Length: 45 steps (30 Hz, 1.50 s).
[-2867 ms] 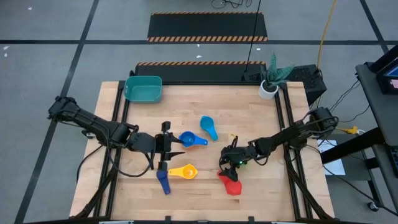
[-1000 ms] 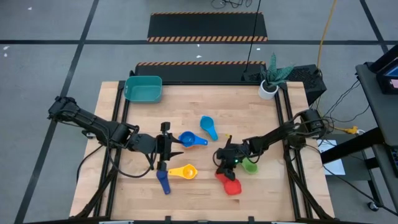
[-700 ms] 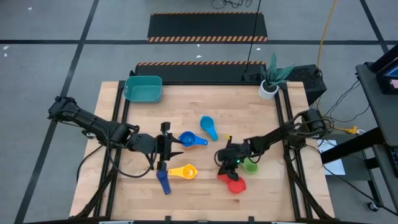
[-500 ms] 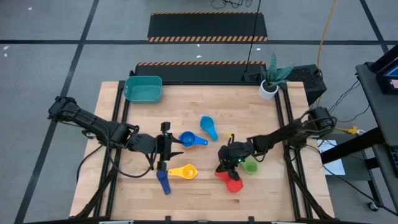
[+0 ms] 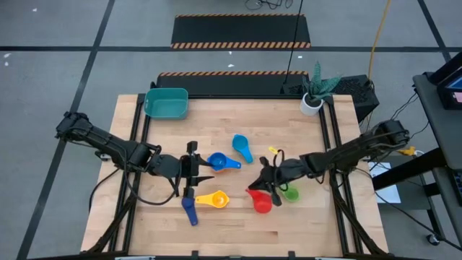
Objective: Nest measuring cups in basket
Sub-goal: Stack the red measuring cup on top of the blue measuring cup
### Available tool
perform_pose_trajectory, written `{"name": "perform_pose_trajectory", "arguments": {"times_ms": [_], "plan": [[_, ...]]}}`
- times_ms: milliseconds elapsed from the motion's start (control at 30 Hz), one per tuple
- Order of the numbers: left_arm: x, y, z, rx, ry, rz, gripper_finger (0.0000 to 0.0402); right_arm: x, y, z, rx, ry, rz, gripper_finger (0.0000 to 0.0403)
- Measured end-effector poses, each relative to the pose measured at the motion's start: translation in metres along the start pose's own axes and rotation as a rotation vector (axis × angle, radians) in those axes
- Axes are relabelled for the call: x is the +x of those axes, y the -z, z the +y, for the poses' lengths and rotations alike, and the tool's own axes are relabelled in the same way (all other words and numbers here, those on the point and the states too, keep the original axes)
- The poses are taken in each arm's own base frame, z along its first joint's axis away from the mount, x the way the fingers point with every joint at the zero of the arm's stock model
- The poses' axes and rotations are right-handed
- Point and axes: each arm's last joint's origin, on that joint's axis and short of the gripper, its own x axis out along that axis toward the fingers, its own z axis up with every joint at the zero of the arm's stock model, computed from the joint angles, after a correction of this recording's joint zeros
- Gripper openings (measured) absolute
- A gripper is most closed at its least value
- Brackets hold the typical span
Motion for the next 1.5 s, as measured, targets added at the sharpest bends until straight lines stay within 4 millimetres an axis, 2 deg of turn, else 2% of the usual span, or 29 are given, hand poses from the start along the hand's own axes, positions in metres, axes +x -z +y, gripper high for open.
{"name": "perform_pose_trajectory", "arguments": {"times_ms": [300,600,900,1100,1267,1367,1500], "plan": [[0.003,0.000,-0.002,-0.002,0.003,0.001,0.0172,-0.022,-0.028,0.012,-0.158,0.164,-0.235,0.0000],[0.006,-0.008,-0.008,0.020,0.019,-0.091,0.0173,-0.029,-0.043,0.032,-0.275,0.127,-0.422,0.0000],[0.036,-0.007,-0.018,0.108,0.022,-0.134,0.0173,-0.040,-0.055,0.054,-0.387,0.088,-0.620,0.0000],[0.051,-0.002,-0.025,0.152,0.028,-0.123,0.0173,-0.052,-0.057,0.068,-0.460,0.222,-0.656,0.0000],[0.062,0.000,-0.031,0.155,0.030,-0.150,0.0175,-0.066,-0.062,0.076,-0.476,0.203,-0.705,0.0000],[0.071,-0.001,-0.038,0.172,0.034,-0.195,0.0194,-0.070,-0.061,0.083,-0.499,0.186,-0.714,0.0000],[0.084,0.001,-0.049,0.204,0.035,-0.257,0.0249,-0.073,-0.061,0.088,-0.526,0.181,-0.736,0.0000]]}}
